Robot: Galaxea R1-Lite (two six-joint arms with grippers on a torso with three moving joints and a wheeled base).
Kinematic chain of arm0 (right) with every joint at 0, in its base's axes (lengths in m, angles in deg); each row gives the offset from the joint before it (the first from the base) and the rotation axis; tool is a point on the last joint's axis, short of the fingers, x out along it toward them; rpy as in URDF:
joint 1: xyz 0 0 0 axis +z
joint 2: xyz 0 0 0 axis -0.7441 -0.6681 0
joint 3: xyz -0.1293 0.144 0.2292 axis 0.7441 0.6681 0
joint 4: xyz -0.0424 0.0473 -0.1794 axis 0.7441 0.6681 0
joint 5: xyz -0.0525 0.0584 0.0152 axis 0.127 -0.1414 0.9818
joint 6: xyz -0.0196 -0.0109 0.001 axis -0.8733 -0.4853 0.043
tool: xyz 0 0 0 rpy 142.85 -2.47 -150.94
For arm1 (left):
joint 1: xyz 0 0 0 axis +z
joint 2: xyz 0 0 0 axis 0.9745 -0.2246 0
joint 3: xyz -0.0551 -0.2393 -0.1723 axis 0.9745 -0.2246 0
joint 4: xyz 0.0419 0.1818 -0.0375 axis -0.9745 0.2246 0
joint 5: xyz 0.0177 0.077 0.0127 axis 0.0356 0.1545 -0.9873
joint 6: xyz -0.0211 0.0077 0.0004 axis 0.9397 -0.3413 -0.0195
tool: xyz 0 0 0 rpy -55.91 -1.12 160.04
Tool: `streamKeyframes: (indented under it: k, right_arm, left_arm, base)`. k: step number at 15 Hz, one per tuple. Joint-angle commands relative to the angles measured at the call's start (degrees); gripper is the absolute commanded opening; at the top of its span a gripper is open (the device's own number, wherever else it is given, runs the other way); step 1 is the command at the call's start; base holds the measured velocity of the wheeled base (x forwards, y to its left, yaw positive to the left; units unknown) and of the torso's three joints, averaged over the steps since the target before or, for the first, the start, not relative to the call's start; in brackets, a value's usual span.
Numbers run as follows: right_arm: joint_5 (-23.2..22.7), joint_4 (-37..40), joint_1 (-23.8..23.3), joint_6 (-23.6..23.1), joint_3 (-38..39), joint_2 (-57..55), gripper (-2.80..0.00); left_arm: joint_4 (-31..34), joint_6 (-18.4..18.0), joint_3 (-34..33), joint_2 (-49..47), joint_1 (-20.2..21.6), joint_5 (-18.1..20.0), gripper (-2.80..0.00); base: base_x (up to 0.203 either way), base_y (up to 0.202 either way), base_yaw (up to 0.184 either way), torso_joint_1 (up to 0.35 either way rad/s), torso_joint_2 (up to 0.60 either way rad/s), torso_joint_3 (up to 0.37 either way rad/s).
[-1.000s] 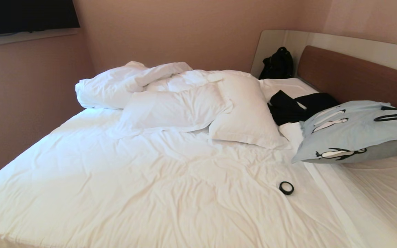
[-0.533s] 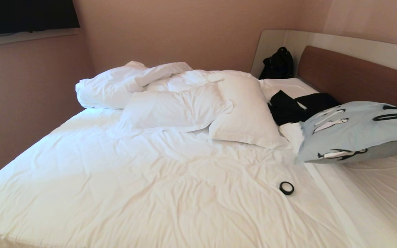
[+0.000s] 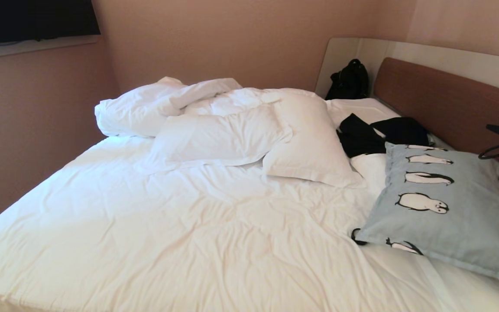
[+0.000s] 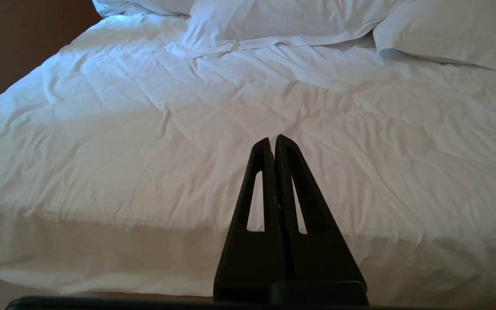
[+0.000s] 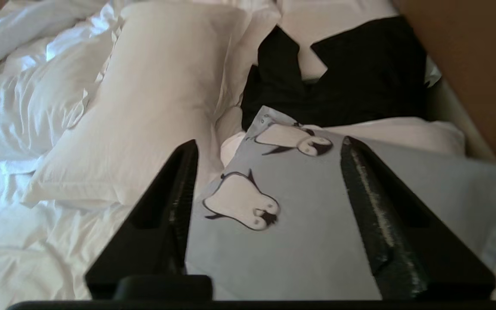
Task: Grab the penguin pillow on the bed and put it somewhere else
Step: Place the pillow at the bedside
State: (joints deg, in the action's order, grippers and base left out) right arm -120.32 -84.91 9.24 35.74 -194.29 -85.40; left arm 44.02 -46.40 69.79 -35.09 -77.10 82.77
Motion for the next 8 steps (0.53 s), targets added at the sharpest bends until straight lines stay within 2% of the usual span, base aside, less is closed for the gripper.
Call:
streamKeyframes:
  k: [1,2,4,5,7,8]
  right_arm:
    - [-0.3,-0.1,0.4,4.7,0.1,1.8,0.0]
    - [-0.1,0.0,1.8,7.3,0.1,2.0,0.0]
    - [1.2,2.4,5.6,9.2,0.5,2.4,0.0]
    - [4.1,4.9,7.5,9.4,0.5,2.6,0.0]
    - [13.2,7.9,12.2,9.2,0.4,2.4,0.0]
    - [18.6,8.6,14.5,9.1,0.4,2.3,-2.8]
  left_arm:
    - [0.0,0.1,-0.1,0.0,0.0,0.0,-2.8]
    - [0.0,0.0,-0.1,0.0,0.0,0.0,-2.8]
    - [0.0,0.0,-0.1,0.0,0.0,0.0,-2.8]
    - [0.0,0.0,-0.1,0.0,0.0,0.0,-2.8]
    - [0.0,0.0,-0.1,0.0,0.0,0.0,-2.8]
    - [0.0,0.0,-0.1,0.0,0.0,0.0,-2.8]
  base:
    - [0.0,0.0,0.0,0.0,0.0,0.0]
    - [0.0,0.0,0.0,0.0,0.0,0.0]
    - [0.0,0.0,0.0,0.0,0.0,0.0]
    - [0.0,0.0,0.0,0.0,0.0,0.0]
    - [0.0,0.0,0.0,0.0,0.0,0.0]
    - [0.0,0.0,0.0,0.0,0.0,0.0]
